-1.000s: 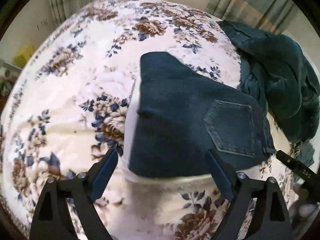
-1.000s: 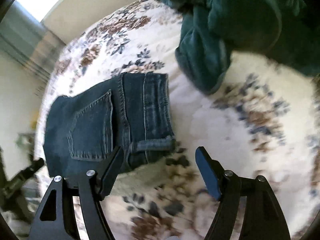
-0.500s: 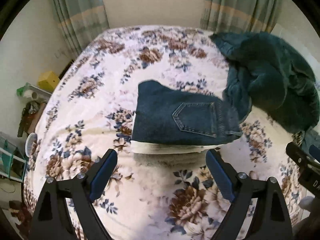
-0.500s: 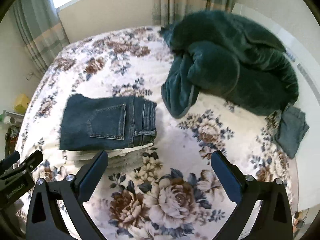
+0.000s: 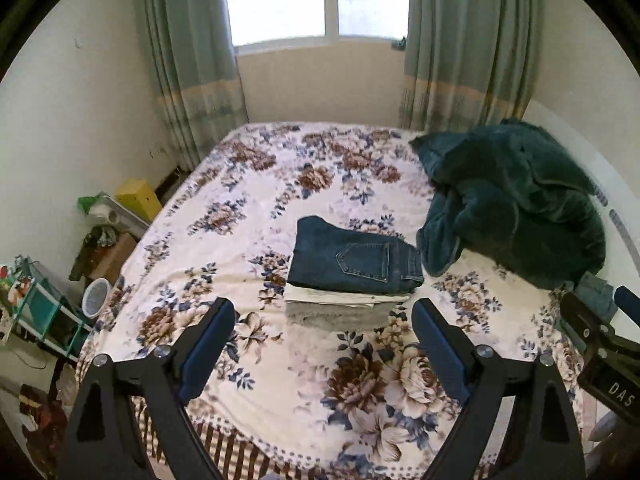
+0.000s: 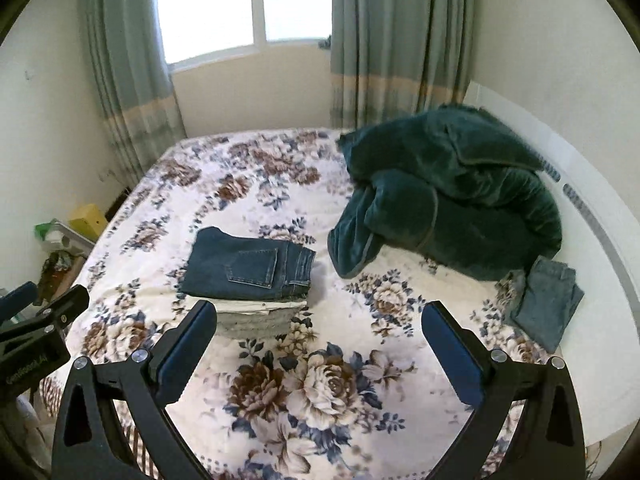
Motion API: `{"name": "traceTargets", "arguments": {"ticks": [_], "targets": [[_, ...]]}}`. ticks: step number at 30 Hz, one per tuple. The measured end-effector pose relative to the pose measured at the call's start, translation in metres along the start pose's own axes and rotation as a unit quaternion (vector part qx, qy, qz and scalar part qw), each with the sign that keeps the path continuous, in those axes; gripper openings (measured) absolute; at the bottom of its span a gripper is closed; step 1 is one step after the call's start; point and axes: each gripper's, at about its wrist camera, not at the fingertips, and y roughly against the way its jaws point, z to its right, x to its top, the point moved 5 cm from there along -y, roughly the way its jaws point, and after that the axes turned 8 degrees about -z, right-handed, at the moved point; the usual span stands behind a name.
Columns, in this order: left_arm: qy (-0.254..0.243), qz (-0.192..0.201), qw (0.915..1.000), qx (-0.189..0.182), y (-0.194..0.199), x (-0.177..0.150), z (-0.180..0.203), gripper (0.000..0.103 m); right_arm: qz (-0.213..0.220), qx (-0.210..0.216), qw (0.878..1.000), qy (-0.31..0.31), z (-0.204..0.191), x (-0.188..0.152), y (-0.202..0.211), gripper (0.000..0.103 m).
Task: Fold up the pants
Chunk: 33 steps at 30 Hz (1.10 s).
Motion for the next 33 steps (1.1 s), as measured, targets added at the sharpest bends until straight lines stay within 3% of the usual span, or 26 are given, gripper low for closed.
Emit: {"name": "traceTargets", "arguments": {"ticks": [8,16,22,24,33], "targets": [[0.015,0.046,0.9987,0.015,0.110,-0.044,0.004,0.090,0.043,0.022,0.999,0.019,0.025,-0.043,0.135,0.103],[0.013,0.068,0.9975,0.012,0.159,-0.071,0.000,0.090,0.069,0.023,0.997,0.033,0.024,-0.081,0.226,0.103],[0.006,0.061,0.9981,0.006,0.165,-0.084,-0.008,0.091,0.073,0.020,0.996,0.035,0.007,-0.089,0.250,0.103],[0.011,0.057,0.9983,0.002,0.164,-0.087,-0.012,0.103,0.072,0.019,0.997,0.036,0.007,-0.090,0.250,0.103],[0.016,0.047,0.9986,0.018,0.155,-0.095,-0.024,0.103,0.057,0.025,0.997,0.036,-0.001,-0.097,0.250,0.103]]}}
